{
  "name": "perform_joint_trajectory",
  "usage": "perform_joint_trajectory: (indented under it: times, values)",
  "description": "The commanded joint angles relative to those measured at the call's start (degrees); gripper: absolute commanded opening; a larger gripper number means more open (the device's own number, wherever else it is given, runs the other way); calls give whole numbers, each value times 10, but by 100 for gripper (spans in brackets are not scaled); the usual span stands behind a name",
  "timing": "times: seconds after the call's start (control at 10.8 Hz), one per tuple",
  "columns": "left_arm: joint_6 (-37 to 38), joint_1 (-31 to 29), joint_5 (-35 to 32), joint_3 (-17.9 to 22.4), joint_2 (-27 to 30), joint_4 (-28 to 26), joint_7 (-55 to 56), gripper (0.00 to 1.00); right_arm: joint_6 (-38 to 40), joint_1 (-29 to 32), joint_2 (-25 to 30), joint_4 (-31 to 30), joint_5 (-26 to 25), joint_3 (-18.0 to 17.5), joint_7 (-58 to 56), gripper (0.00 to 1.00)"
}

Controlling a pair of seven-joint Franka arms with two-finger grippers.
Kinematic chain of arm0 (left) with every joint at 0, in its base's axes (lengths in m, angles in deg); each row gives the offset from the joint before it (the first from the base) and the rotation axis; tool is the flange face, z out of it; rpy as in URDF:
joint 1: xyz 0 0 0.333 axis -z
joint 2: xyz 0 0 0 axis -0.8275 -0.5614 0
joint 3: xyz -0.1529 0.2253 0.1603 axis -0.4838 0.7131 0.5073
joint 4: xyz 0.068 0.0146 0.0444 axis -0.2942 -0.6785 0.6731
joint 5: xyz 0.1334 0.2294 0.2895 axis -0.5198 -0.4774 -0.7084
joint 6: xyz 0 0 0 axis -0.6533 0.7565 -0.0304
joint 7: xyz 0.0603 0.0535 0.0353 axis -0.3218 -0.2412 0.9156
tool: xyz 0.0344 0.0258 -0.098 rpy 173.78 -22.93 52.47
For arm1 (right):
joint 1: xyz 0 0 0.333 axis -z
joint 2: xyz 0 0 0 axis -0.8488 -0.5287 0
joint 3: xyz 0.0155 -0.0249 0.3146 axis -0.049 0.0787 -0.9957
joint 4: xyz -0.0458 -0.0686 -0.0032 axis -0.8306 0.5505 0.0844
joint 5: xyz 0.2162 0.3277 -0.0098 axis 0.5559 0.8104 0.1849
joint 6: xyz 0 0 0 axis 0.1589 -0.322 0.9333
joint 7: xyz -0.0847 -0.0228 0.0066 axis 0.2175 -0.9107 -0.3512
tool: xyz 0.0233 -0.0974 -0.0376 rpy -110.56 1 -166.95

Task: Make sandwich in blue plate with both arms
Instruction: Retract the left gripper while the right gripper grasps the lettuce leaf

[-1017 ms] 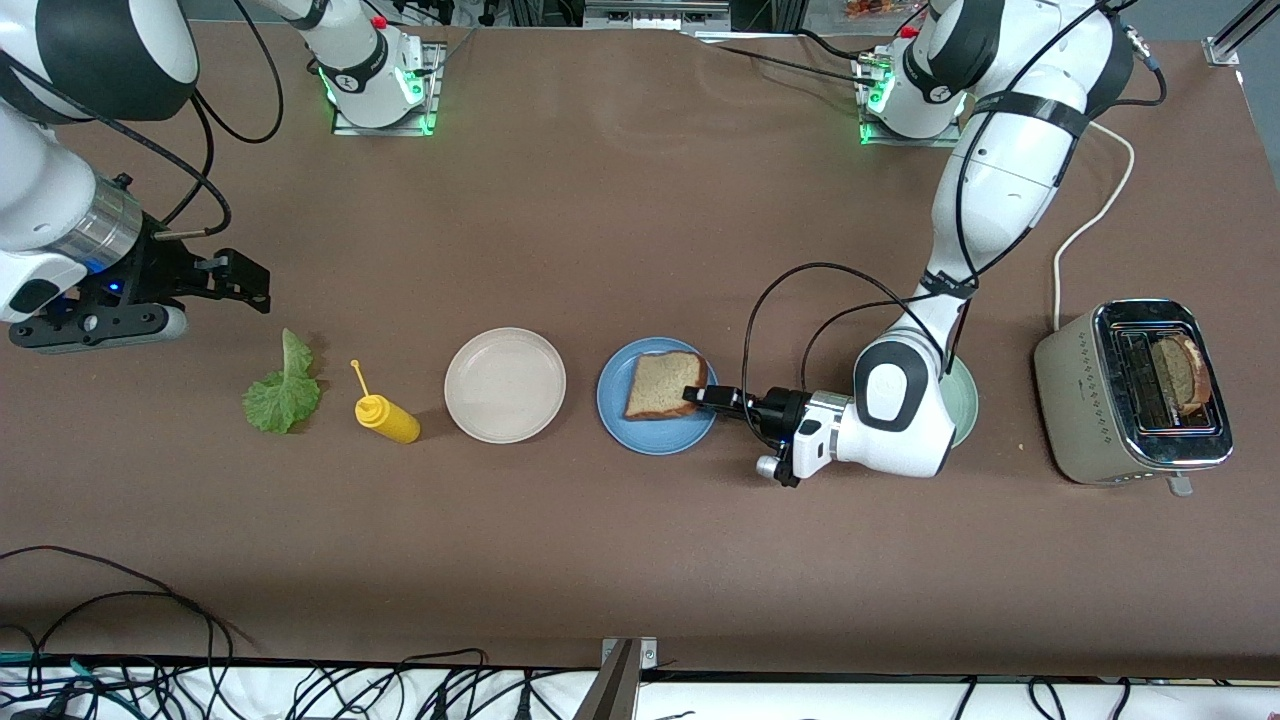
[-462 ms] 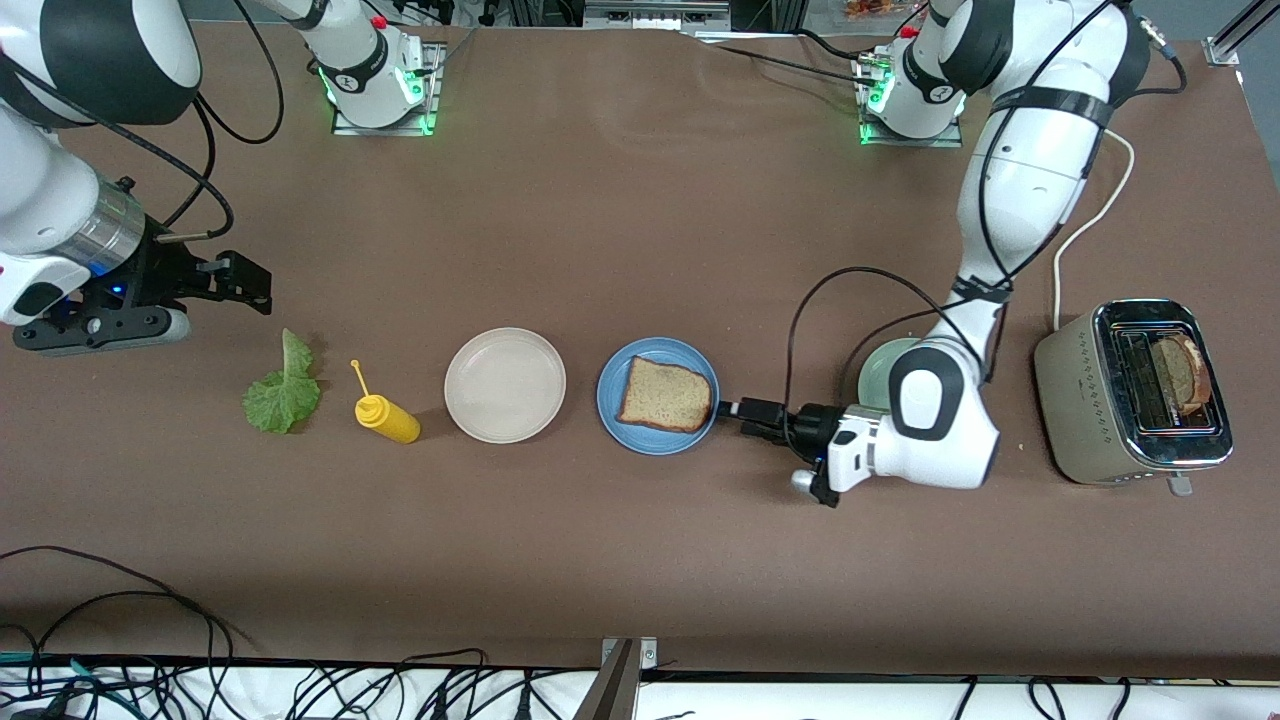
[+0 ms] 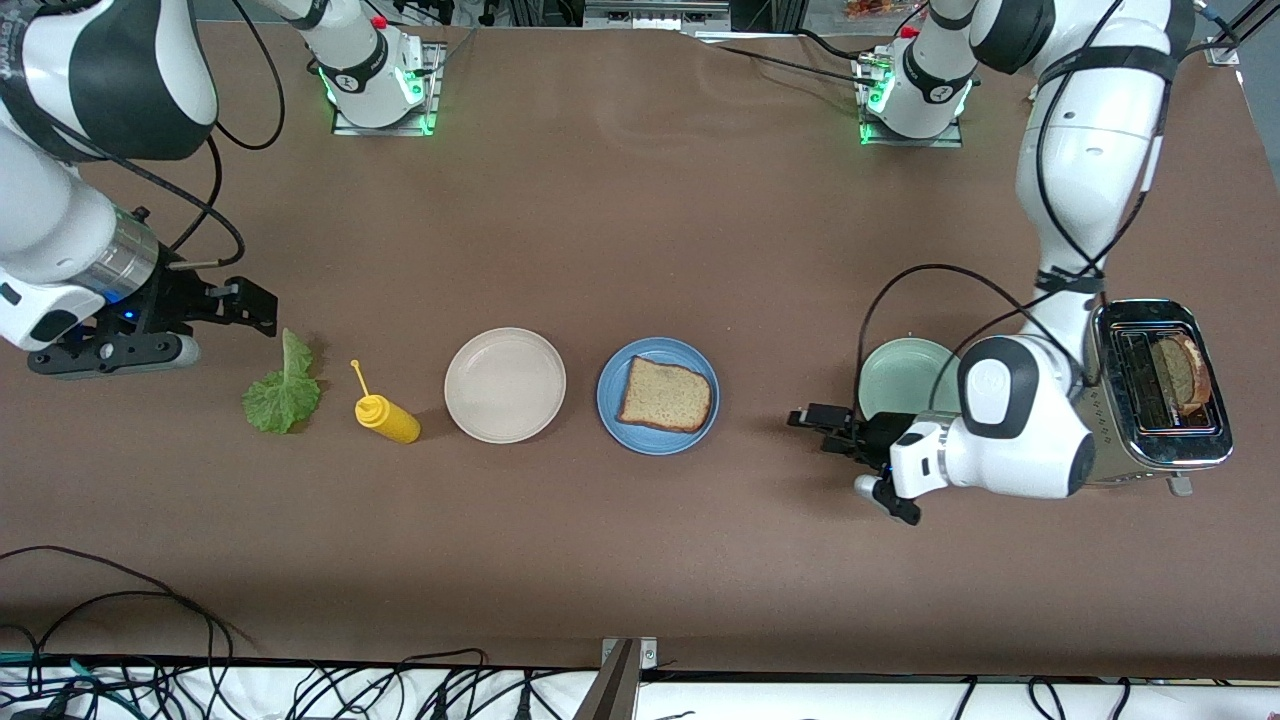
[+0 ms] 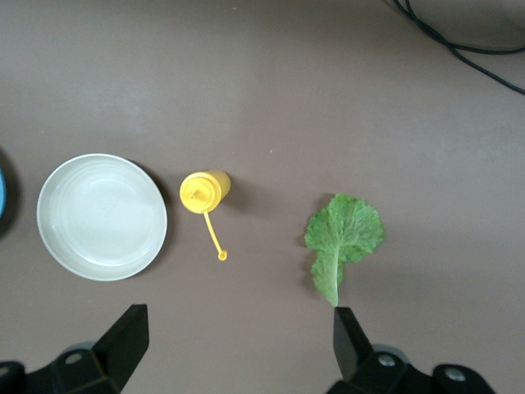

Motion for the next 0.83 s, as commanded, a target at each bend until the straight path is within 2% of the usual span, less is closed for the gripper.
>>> perform_joint_trajectory:
  times: [0.0, 0.18, 0.46, 0.74]
  values:
    - [35, -11, -118, 4, 70, -13, 50, 100, -37, 4, -33, -1, 7, 2, -29, 100]
    - [38, -13, -213, 5, 114, -13, 93, 100, -45, 11, -72, 16, 7, 2, -38, 100]
    - [74, -15, -321, 3, 191, -14, 148, 100, -100, 46, -103, 23, 82, 2, -107, 100]
    - [94, -15, -368, 5, 253, -14, 151, 100, -102, 57, -126, 24, 88, 2, -112, 100]
